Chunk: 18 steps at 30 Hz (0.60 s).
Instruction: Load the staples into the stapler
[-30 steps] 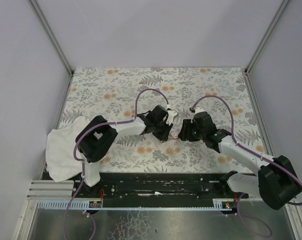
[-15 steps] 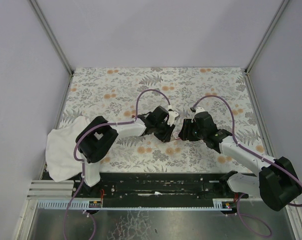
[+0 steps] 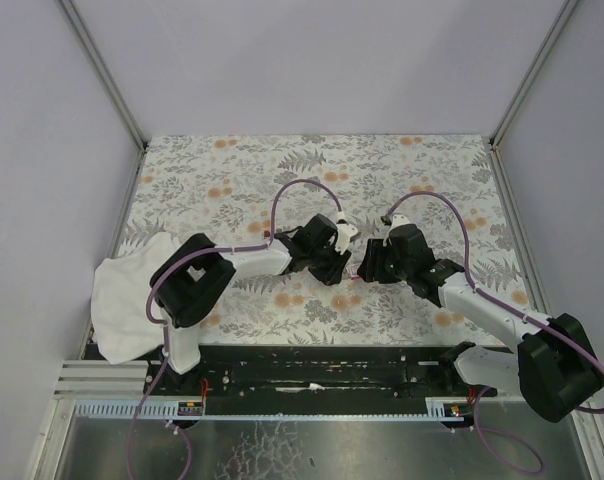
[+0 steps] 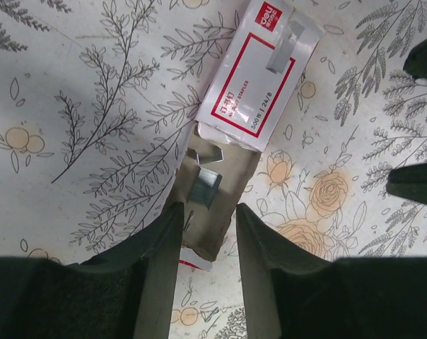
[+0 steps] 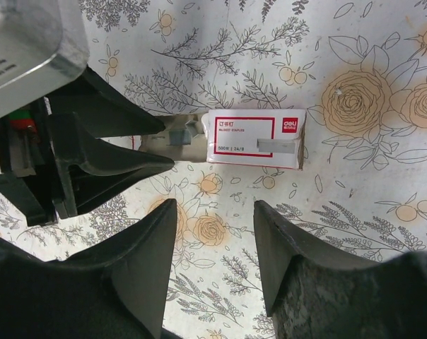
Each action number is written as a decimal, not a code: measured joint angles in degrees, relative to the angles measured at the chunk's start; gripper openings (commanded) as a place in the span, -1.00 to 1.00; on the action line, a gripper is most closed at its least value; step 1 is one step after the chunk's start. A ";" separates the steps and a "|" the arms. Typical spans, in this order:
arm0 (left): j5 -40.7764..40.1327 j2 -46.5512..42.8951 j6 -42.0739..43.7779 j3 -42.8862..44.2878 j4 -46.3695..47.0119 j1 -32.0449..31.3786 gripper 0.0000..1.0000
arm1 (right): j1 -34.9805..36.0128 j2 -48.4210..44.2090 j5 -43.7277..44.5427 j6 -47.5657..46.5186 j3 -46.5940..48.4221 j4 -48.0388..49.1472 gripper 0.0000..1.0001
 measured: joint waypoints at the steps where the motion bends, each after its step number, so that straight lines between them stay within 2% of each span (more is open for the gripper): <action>1: -0.09 -0.22 0.07 -0.26 0.28 0.00 -0.32 | -0.02 0.00 0.00 0.00 -0.04 0.00 0.09; 9: -0.31 -2.56 0.85 -2.86 0.94 0.00 -0.41 | -0.07 -0.33 0.00 0.00 -0.35 0.00 0.09; 18: -0.24 -2.75 1.75 -2.91 3.10 0.00 -0.40 | -0.07 -0.59 0.00 0.00 -0.68 0.00 0.09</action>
